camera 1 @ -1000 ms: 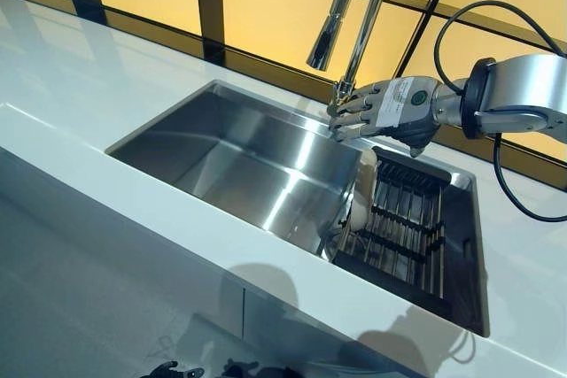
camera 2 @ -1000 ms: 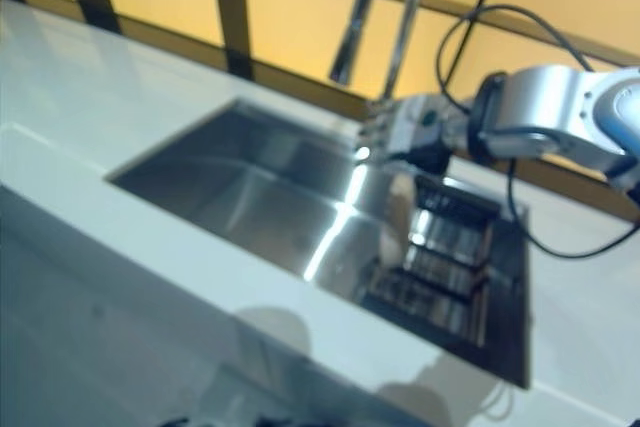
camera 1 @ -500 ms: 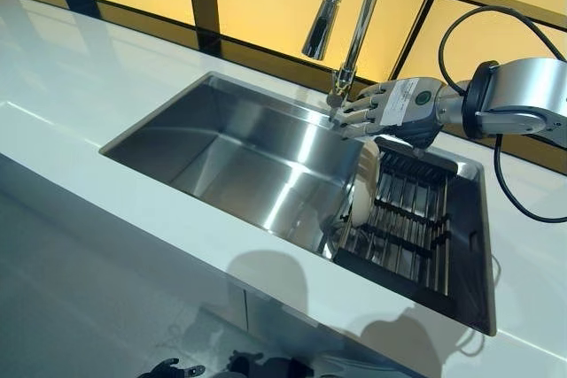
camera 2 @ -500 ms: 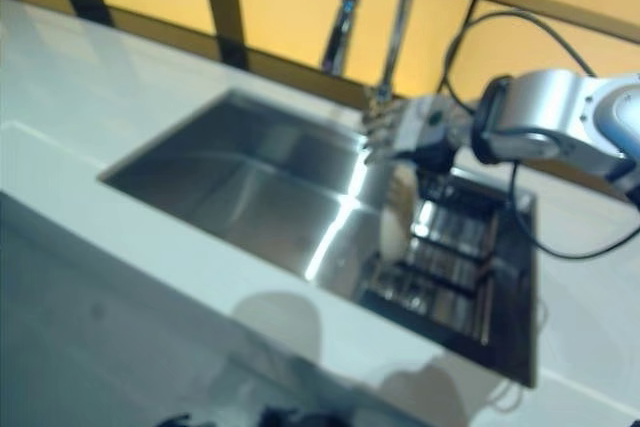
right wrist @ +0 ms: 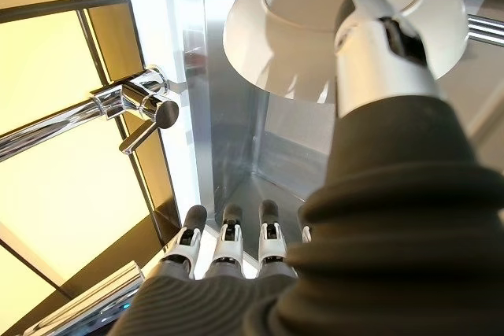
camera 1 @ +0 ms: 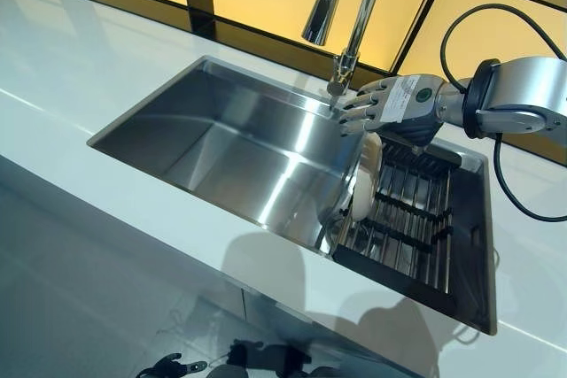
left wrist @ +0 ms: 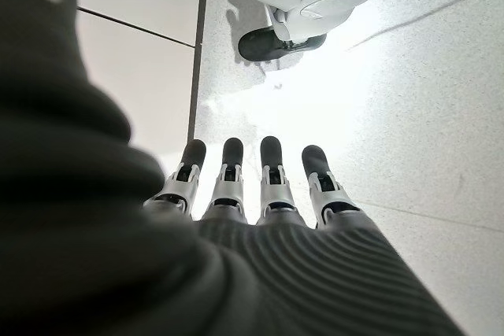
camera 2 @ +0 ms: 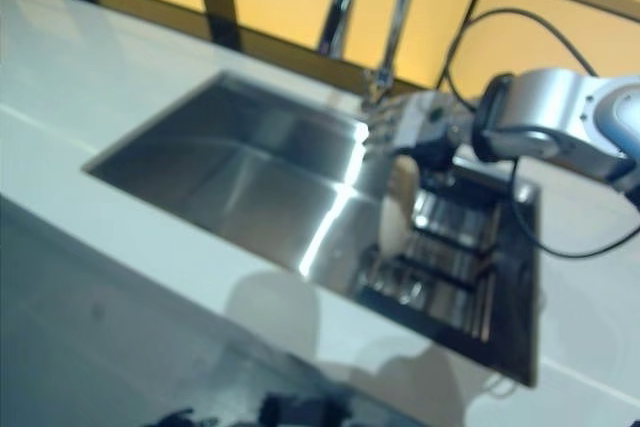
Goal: Take plates into dishwasher
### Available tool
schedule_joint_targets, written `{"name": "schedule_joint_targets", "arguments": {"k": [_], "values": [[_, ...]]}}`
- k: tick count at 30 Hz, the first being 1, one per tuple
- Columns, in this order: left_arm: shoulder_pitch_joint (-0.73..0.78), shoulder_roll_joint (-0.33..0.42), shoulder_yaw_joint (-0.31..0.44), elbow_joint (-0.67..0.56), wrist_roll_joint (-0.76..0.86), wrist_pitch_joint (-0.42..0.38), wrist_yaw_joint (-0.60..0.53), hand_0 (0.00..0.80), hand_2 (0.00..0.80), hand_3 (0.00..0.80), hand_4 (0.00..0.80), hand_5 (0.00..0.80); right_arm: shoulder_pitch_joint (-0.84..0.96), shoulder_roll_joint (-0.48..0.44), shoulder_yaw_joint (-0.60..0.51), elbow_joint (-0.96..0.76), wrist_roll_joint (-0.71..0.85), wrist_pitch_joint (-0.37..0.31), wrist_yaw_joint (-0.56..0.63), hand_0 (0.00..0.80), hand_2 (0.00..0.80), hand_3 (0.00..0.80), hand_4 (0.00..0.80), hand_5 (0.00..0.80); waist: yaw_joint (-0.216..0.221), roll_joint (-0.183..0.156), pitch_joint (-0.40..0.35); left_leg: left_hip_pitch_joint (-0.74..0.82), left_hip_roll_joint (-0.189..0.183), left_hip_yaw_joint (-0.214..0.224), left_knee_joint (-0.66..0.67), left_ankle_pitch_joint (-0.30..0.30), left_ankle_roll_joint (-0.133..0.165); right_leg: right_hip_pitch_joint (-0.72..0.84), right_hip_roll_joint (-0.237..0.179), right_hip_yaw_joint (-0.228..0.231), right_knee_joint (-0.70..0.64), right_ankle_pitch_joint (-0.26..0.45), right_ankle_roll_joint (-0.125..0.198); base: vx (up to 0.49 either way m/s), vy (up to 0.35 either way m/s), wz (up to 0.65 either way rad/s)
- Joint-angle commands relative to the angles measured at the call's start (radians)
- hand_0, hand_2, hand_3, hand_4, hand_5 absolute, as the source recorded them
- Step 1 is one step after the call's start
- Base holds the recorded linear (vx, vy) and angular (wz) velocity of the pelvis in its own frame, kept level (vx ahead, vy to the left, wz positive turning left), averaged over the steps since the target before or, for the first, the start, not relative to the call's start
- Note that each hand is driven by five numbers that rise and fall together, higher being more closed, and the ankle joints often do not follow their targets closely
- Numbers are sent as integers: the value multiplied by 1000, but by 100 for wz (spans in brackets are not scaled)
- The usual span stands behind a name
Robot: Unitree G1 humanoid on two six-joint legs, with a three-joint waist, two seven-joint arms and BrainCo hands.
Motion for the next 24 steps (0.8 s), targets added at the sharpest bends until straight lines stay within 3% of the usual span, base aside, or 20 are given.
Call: {"name": "schedule_joint_targets", "arguments": {"k": [1, 24], "values": [[-35, 44, 8, -13, -25, -21, 2, 0, 0, 0, 0, 0, -57, -7, -21, 58, 6, 65, -29, 0, 0, 0, 0, 0, 5, -48, 32, -11, -20, 138, 24, -101, 29, 81, 47, 32, -2, -180, 32, 0, 0, 0], [-55, 51, 0, -30, -33, -25, 6, 0, 0, 0, 0, 0, -26, 20, -19, 91, -21, 100, -62, 0, 0, 0, 0, 0, 18, -59, 69, -32, -20, 126, 22, -96, 30, 59, 49, 22, -2, -171, 31, 0, 0, 0]]}}
